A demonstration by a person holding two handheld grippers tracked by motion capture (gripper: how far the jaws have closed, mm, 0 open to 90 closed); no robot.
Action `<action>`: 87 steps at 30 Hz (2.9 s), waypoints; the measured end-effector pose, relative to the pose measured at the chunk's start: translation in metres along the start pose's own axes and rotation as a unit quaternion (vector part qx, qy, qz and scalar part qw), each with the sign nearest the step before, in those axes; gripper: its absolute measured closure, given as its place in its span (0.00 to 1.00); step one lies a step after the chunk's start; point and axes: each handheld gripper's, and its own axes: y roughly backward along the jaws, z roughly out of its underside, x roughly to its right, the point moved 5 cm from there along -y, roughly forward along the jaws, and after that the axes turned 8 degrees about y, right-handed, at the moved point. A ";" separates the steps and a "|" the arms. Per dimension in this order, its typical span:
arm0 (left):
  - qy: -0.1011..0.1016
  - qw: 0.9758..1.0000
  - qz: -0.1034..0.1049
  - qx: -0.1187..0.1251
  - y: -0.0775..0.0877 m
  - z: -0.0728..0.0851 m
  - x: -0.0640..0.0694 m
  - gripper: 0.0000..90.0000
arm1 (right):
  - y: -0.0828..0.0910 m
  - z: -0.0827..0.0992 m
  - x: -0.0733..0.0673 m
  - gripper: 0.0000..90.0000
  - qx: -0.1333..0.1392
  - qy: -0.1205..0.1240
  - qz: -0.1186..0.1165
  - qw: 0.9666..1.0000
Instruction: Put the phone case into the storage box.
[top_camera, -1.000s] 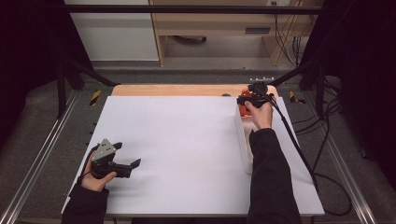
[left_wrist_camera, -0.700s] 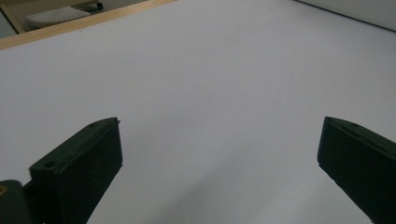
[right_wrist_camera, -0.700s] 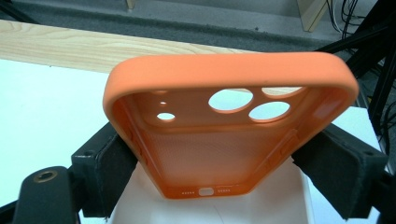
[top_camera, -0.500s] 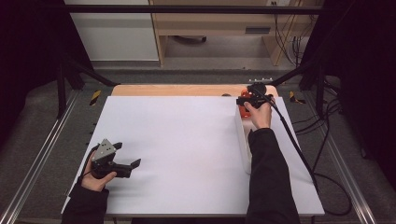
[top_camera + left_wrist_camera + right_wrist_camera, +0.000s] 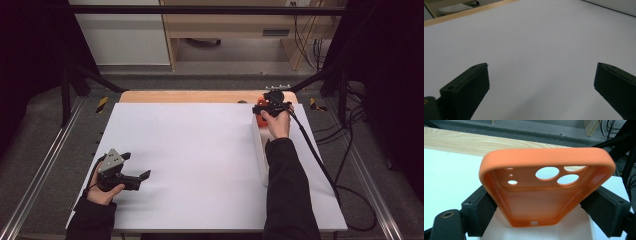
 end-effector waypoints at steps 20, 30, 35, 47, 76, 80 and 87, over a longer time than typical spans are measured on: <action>-0.001 1.000 0.001 -0.002 -0.001 0.000 0.001 0.00 | 0.003 -0.002 0.003 0.01 -0.002 0.000 -0.007 1.000; -0.002 1.000 0.002 -0.003 -0.001 0.000 0.001 0.00 | 0.012 -0.006 0.009 0.01 0.015 0.004 -0.004 1.000; -0.002 1.000 0.002 -0.004 -0.001 0.001 0.001 0.00 | 0.017 -0.009 0.012 0.01 0.032 0.009 -0.003 0.999; -0.001 1.000 0.003 -0.002 -0.001 0.000 0.001 0.00 | 0.038 -0.015 0.015 0.01 0.070 0.011 -0.017 0.997; -0.001 1.000 0.012 0.002 0.002 -0.003 0.006 0.00 | 0.148 0.034 -0.029 0.00 0.190 0.111 -0.202 0.954; 0.000 1.000 0.013 0.000 0.001 -0.003 0.006 0.00 | 0.160 0.047 -0.031 0.00 0.203 0.119 -0.223 0.946; 0.002 1.000 0.018 0.007 0.003 -0.004 0.008 0.00 | 0.175 0.072 -0.032 0.00 0.220 0.124 -0.252 0.934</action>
